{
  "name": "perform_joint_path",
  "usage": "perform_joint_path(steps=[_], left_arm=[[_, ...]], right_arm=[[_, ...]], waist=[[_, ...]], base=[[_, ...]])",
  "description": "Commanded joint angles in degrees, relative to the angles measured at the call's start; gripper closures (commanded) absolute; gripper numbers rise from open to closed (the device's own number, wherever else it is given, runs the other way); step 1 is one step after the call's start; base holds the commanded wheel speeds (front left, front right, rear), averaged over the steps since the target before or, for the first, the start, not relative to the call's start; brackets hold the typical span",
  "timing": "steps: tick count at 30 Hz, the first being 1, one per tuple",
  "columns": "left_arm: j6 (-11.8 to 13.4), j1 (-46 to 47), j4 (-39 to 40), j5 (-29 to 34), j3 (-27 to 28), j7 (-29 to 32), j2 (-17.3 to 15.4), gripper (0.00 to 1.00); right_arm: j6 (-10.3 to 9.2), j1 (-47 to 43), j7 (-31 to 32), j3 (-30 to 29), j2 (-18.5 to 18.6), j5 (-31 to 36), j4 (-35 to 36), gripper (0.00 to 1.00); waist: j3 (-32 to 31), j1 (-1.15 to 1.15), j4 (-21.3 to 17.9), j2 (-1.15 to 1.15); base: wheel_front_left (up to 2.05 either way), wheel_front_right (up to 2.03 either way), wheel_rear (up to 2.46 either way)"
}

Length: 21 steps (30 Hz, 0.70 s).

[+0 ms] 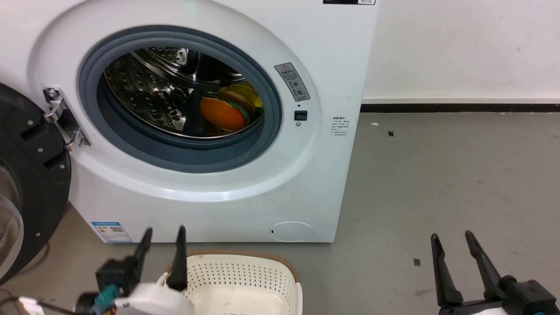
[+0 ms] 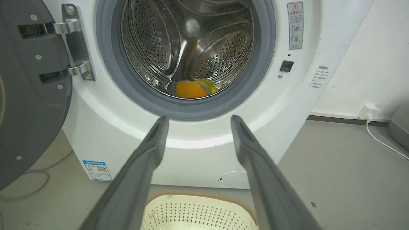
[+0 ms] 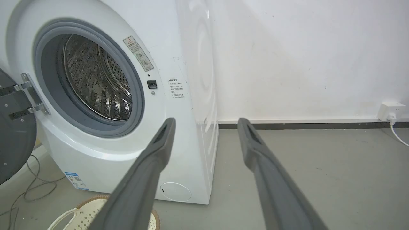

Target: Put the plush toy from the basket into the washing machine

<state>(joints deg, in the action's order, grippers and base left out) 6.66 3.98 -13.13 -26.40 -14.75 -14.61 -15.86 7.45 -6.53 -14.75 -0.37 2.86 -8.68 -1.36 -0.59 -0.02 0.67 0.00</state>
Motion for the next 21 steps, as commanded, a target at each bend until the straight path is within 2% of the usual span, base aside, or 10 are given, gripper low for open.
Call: perform_joint_path(steps=[1, 9, 20, 21], left_arm=[[0.42, -1.97, 0.52, 0.51, -0.13, -0.21, 0.58, 0.0], [1.83, -6.08, 2.69, 3.16, -0.24, -0.37, 2.86, 0.0], [-0.08, -6.83, 3.56, 4.92, 1.51, -0.38, 4.51, 0.0], [0.07, -6.2, 3.37, 4.64, 1.29, -0.05, 4.51, 1.0]], right_arm=[[0.03, -1.04, -0.25, 0.23, 0.01, 0.05, 0.2, 0.0], [0.03, -1.92, -0.25, 0.34, 0.01, -0.98, -0.02, 0.0], [0.03, -2.04, -0.25, 0.55, 0.01, -0.99, -0.18, 0.0], [-0.01, -1.25, 0.01, 0.55, 0.0, -0.5, -0.11, 1.0]], waist=[[-0.16, 0.02, -0.06, 0.0], [-0.62, 0.02, 0.07, 0.0], [-0.34, 0.02, 0.66, 0.0], [-0.34, 0.02, 0.66, 0.0]], base=[[0.0, 0.0, 0.0], [0.0, 0.0, 0.0], [0.0, 0.0, 0.0], [0.0, 0.0, 0.0]])
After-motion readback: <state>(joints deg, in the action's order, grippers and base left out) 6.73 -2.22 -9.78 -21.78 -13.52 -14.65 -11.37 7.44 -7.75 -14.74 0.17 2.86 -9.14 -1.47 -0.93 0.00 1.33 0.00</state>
